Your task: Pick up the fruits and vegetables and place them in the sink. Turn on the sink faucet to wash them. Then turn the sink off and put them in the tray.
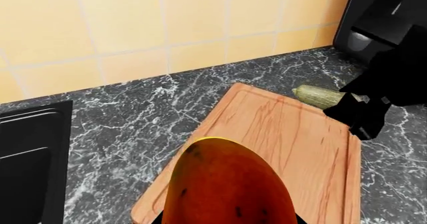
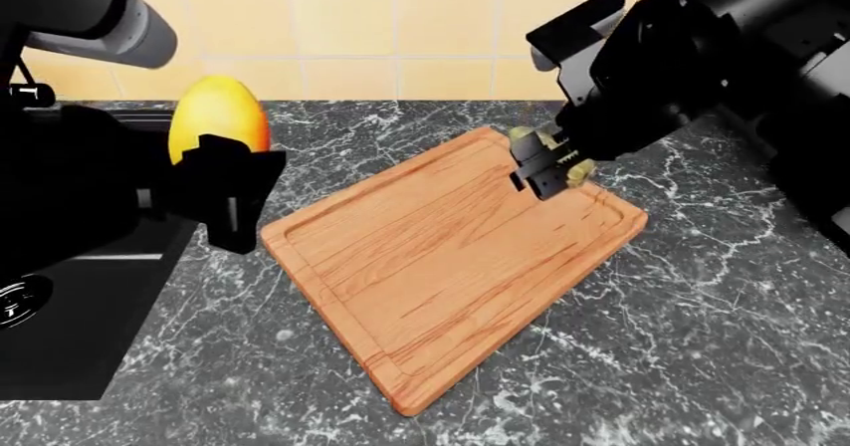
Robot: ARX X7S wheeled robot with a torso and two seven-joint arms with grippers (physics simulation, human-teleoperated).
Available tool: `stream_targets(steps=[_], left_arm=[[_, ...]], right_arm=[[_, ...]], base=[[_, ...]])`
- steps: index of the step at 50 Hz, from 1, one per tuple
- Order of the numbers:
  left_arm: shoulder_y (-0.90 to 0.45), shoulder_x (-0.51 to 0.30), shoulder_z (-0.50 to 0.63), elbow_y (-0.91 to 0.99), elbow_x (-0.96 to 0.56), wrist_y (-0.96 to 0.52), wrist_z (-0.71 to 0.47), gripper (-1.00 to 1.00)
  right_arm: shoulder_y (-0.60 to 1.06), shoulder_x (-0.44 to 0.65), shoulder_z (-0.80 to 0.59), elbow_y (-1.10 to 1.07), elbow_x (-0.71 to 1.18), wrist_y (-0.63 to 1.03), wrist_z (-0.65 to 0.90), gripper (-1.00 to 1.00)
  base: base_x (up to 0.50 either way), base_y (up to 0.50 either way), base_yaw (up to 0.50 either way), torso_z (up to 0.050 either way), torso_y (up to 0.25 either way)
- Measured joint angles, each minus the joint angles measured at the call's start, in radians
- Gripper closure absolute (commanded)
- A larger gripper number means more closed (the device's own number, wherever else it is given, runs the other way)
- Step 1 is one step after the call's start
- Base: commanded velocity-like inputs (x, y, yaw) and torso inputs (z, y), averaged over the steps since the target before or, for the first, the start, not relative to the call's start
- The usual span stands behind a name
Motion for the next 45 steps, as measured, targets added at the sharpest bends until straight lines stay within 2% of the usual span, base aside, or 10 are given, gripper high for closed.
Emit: stream_targets(steps=[27,45], left_arm=[[0.038,0.0,0.002,-0.006,0.031,0.009,0.029,1.0],[0.053,-0.002,0.002,-0.007,0.041,0.013,0.036,1.0]], right_arm=[[-0.1,-0.115,-0.069,0.223,-0.112,-0.1,-0.15,1.0],[-0.132,-0.148,-0.079,0.27,-0.137,-0.124,-0.181,1.0]], base=[[0.0,0.0,0.0,0.001,0.002],[0.0,0.0,0.0,0.001,0.002]])
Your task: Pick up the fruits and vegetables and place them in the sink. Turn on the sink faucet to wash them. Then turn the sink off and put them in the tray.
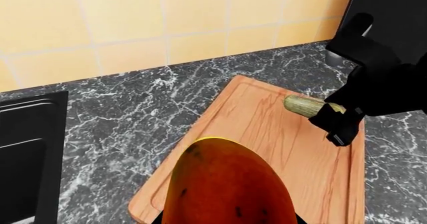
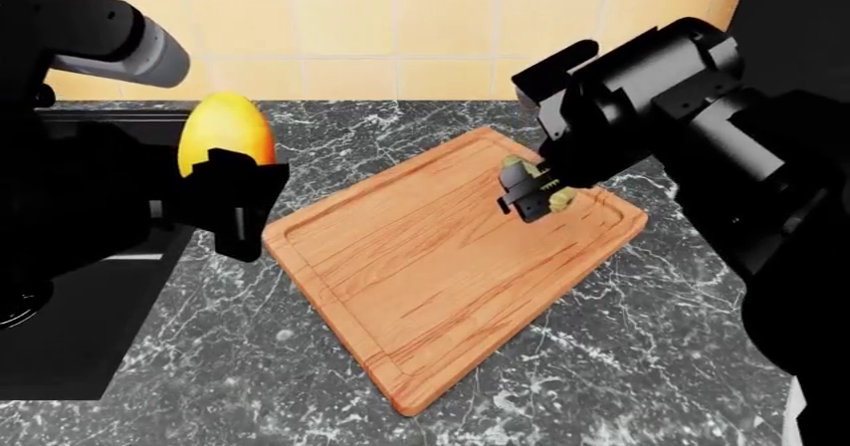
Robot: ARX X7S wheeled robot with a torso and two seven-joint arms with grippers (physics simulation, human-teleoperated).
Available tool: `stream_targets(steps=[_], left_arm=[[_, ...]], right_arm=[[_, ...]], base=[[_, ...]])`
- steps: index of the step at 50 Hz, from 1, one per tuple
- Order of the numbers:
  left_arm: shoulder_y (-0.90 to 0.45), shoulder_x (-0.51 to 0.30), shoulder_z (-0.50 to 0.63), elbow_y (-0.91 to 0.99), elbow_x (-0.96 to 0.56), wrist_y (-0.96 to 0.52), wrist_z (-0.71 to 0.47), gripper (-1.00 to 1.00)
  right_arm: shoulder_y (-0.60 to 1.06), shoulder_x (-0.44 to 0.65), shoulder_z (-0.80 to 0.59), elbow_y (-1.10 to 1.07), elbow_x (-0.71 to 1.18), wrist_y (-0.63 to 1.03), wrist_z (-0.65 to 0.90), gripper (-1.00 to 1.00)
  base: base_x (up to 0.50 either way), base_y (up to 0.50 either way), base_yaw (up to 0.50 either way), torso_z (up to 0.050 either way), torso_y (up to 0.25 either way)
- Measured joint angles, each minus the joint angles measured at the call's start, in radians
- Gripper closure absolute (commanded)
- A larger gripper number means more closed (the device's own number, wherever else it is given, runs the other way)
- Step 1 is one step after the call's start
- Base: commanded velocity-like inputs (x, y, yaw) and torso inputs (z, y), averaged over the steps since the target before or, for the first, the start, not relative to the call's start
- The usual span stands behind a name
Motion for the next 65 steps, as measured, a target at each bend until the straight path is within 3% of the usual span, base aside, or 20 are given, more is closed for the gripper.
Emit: stream_targets(steps=[3,4,20,30,47,65], left_arm=[[0.001,0.002,0.0,-0.001,0.001,-0.001,0.0,1.0],[0.001,0.003,0.001,-0.002,0.002,-0.001,0.0,1.0],[0.006,0.014,0.003,-0.009,0.009,-0.003,0.0,1.0],[-0.011,0.081,0.027,-0.04,0.01,-0.023,-0.024,1.0],[-0.109,0.327,0.132,-0.249,0.037,-0.131,-0.049,1.0],[-0.151,0.642,0.285,-0.575,0.219,-0.251,0.109,1.0]], right_arm=[[-0.001,0.0,0.001,0.0,0.0,0.0,0.001,1.0],[-0.001,0.0,0.002,0.0,0.0,0.001,0.001,-1.0],[0.02,0.019,0.025,-0.024,-0.024,0.005,0.027,-1.0],[0.067,0.179,0.123,-0.287,0.095,0.069,0.228,-1.0],[0.156,0.558,0.31,-0.893,0.489,0.156,0.681,-1.0],[0.241,0.763,0.404,-1.233,0.754,0.152,0.899,-1.0]], base=[[0.0,0.0,0.0,0.003,0.0],[0.0,0.0,0.0,0.0,0.0],[0.0,0.0,0.0,0.0,0.001],[0.0,0.0,0.0,0.0,0.001],[0.0,0.0,0.0,0.001,0.0],[0.0,0.0,0.0,0.0,0.001]])
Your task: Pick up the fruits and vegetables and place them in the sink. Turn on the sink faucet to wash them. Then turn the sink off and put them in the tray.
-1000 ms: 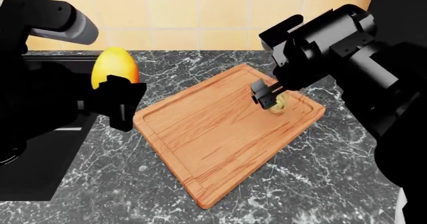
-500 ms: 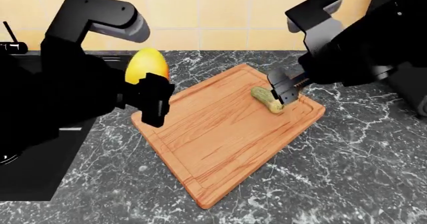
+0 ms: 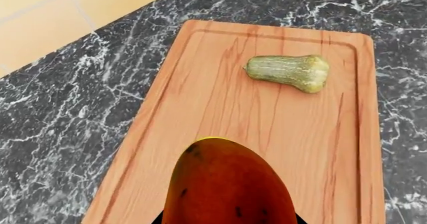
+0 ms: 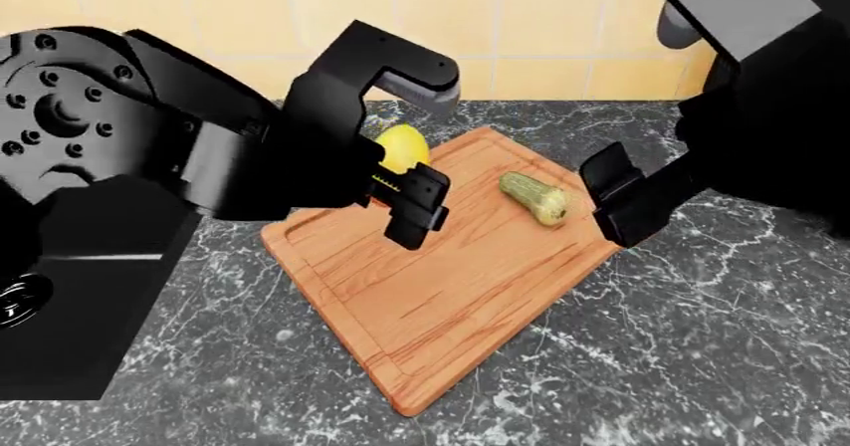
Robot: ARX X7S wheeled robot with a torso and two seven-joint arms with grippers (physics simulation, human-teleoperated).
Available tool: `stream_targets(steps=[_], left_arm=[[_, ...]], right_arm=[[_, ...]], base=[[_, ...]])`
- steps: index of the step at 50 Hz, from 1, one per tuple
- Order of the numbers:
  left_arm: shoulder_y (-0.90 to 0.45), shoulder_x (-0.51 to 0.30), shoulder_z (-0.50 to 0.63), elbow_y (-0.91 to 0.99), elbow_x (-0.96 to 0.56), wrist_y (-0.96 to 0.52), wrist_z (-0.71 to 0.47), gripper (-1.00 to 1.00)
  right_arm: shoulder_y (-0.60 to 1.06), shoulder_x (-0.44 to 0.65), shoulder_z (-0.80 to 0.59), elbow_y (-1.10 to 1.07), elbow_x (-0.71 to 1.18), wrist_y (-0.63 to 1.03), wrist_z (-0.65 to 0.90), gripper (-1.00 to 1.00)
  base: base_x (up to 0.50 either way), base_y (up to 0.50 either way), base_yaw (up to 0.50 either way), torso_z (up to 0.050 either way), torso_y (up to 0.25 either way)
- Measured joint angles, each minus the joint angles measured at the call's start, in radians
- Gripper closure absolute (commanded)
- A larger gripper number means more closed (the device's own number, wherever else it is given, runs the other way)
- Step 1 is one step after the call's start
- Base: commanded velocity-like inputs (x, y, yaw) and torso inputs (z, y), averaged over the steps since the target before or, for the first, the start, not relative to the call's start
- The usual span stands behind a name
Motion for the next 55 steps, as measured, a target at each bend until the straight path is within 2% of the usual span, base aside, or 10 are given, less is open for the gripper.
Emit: stream_targets(steps=[11,23,37,55], left_arm=[[0.008,0.123,0.075,-0.128,0.091,-0.038,0.093,1.0],[0.01,0.209,0.13,-0.225,0.166,-0.058,0.19,1.0],[0.02,0.273,0.174,-0.303,0.225,-0.064,0.265,1.0],[0.036,0.317,0.209,-0.365,0.276,-0.056,0.33,1.0]], right_arm=[[0.027,0.052,0.023,-0.08,0.065,-0.001,0.043,-1.0],[0.026,0.079,0.035,-0.117,0.082,-0.007,0.053,-1.0],[0.02,0.098,0.042,-0.138,0.081,-0.01,0.057,-1.0],[0.013,0.105,0.045,-0.145,0.071,-0.009,0.056,-1.0]], base=[[0.0,0.0,0.0,0.0,0.001],[0.0,0.0,0.0,0.001,0.0],[0.0,0.0,0.0,0.0,0.001],[0.0,0.0,0.0,0.0,0.001]])
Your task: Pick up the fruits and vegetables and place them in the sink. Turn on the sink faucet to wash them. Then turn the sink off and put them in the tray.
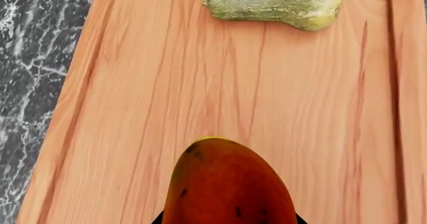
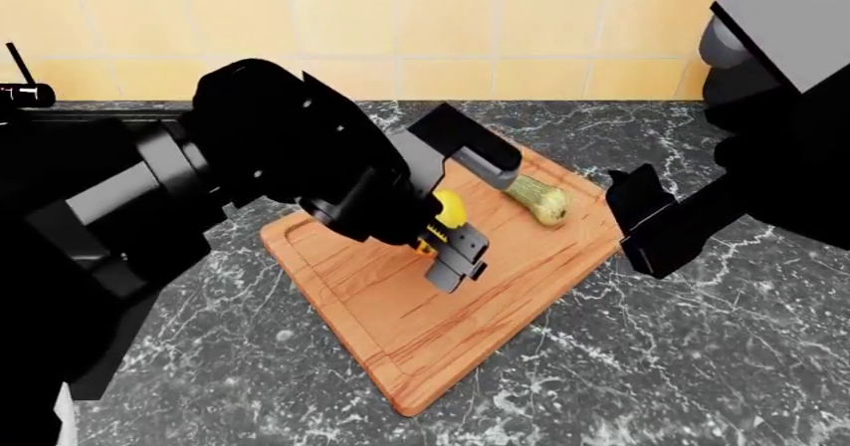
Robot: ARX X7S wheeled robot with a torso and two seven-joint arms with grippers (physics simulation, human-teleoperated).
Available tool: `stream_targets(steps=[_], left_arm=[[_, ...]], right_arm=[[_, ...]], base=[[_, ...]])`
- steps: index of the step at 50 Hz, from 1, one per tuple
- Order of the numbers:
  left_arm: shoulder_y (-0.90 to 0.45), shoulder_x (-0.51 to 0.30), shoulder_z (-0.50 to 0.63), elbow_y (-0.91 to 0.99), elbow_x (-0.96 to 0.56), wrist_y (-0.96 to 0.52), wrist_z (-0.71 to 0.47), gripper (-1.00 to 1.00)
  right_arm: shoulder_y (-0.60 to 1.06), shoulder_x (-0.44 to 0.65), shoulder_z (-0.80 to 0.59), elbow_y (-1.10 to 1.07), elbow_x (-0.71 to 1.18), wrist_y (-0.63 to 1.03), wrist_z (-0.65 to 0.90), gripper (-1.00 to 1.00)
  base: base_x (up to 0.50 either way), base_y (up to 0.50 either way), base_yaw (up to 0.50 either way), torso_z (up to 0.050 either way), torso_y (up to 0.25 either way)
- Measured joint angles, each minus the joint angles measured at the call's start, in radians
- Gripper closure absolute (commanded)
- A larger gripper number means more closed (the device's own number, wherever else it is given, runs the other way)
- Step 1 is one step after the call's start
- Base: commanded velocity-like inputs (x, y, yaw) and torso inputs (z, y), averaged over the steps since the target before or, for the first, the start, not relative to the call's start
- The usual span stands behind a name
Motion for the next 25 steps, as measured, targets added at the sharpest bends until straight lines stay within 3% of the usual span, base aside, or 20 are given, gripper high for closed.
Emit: stream_targets(steps=[9,10,25], left_arm=[[0.01,0.013,0.012,-0.023,0.015,0.005,0.019,1.0],[0.011,0.014,0.013,-0.026,0.016,0.005,0.02,-1.0],[0.012,0.016,0.014,-0.049,0.02,0.004,0.019,-1.0]], right_arm=[[-0.005,0.003,0.001,-0.004,-0.005,0.0,-0.002,-1.0],[-0.006,0.004,0.002,-0.005,-0.006,0.0,-0.002,-1.0],[-0.027,0.013,0.004,-0.014,-0.024,-0.007,-0.012,-1.0]], base=[[0.0,0.0,0.0,0.0,0.001],[0.0,0.0,0.0,0.0,0.0],[0.0,0.0,0.0,0.0,0.0]])
